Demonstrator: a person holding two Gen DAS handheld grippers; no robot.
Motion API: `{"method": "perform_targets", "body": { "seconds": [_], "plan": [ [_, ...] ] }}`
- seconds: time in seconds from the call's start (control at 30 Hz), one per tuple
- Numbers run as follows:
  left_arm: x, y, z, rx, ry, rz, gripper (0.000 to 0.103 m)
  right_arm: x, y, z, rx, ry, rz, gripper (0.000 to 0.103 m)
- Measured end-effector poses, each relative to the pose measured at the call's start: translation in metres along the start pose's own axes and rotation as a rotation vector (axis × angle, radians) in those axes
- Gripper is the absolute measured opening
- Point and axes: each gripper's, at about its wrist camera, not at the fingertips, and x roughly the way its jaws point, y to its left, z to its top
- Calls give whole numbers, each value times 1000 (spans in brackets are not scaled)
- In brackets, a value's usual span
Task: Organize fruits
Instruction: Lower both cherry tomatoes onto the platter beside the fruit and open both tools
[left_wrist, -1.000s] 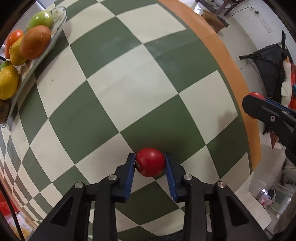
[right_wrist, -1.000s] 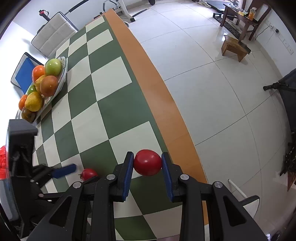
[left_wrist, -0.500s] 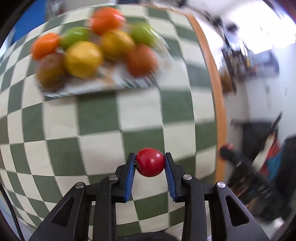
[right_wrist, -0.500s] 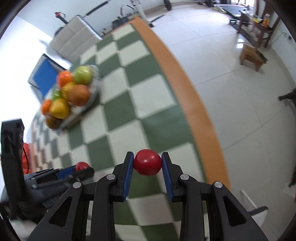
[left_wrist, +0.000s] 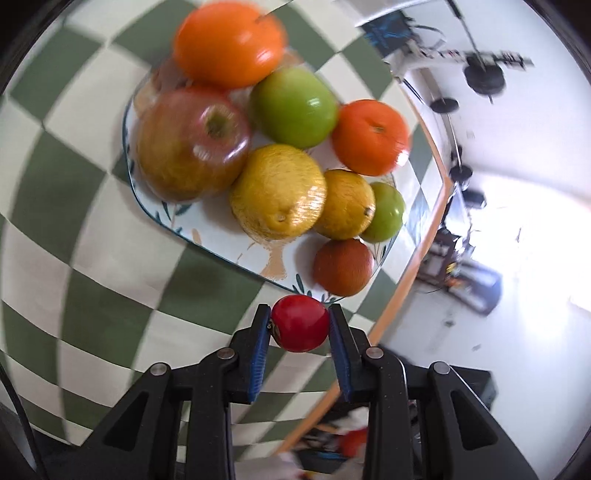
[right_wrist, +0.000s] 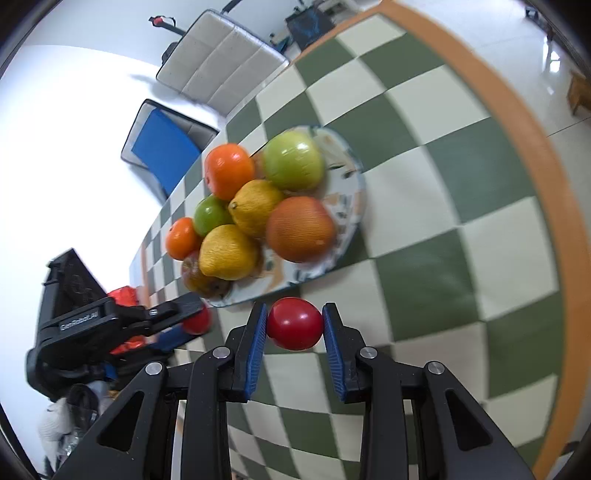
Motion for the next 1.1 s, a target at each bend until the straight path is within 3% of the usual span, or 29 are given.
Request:
{"method": "perform_targets", "body": {
  "seconds": [0.3,0.53,0.6,0.67,0.73,0.87,0.97,1.1],
  "plan": [
    [-3,31,14,-185,42,-109,29,56,2,19,49,96,69,33],
    [-8,32,21,-233,43,-141,31,78,11,27,76,108,83,34],
    [-9,32,24,-242,46,-143,32,79,12,30,87,115,82,39],
    [-10,34,27,-235,46,-137,32,80,13,31,100,114,71,56],
    [-13,29,27,-214,45,-115,33,78,14,32,100,107,70,61],
    [-26,17,21,-116,15,-30,51,66,17,29,81,94,35,63],
    [-41,2,15,49,-52,134,66,48,29,26,14,59,-42,78],
    [-56,-16,0,255,-185,363,85,21,52,21,-148,-17,-239,87]
  ]
}}
